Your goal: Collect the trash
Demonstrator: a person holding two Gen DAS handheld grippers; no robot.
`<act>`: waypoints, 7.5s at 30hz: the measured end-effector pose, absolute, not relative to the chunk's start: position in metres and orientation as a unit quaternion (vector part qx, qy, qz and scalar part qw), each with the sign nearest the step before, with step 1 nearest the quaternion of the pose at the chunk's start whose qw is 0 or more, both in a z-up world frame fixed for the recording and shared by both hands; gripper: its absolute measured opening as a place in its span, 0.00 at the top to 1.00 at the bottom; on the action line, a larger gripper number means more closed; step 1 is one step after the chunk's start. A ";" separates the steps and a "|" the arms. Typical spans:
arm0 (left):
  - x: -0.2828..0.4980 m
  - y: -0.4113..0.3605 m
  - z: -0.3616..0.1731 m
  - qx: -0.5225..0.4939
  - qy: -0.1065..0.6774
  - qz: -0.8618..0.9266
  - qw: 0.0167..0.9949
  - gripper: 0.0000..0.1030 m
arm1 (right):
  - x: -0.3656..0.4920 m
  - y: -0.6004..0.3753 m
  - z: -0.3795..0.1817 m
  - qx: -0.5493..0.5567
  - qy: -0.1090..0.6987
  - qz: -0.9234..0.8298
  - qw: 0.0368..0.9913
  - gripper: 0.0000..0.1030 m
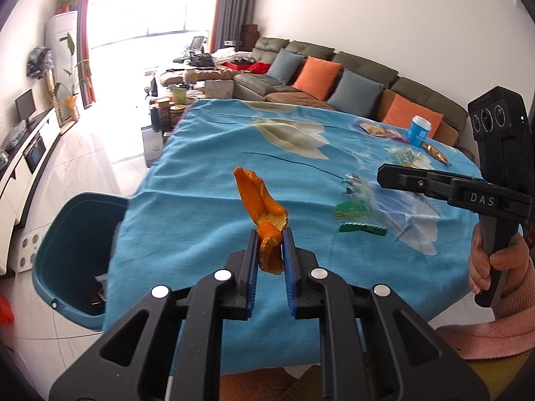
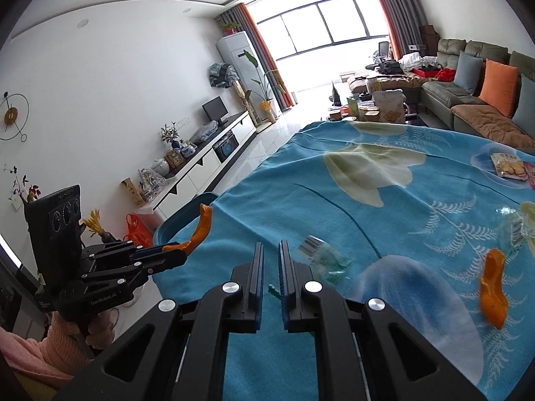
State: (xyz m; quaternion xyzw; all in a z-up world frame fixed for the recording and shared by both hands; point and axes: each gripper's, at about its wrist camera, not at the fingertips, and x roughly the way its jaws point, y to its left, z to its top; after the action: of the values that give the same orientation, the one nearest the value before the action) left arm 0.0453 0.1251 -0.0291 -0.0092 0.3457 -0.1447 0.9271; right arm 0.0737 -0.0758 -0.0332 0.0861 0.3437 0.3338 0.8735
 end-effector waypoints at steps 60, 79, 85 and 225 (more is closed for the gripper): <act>0.033 0.263 -0.034 -0.055 0.338 0.023 0.939 0.86 | 0.122 0.088 -0.015 0.024 0.359 0.443 0.821 0.70; 0.057 0.287 -0.058 -0.067 0.366 0.060 0.926 0.86 | 0.144 0.166 -0.033 -0.003 0.386 0.456 0.802 0.70; 0.071 0.295 -0.070 -0.077 0.378 0.065 0.920 0.86 | 0.151 0.188 -0.047 -0.013 0.408 0.451 0.794 0.69; 0.144 -0.061 -0.076 0.004 0.436 -0.297 0.850 0.91 | 0.112 -0.225 -0.065 0.171 0.364 0.175 0.899 0.82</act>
State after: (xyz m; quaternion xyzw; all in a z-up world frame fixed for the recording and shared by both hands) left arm 0.1436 -0.0614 -0.0764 0.0042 0.4360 -0.2967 0.8496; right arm 0.1120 -0.2245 -0.0652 0.1709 0.3644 0.1753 0.8985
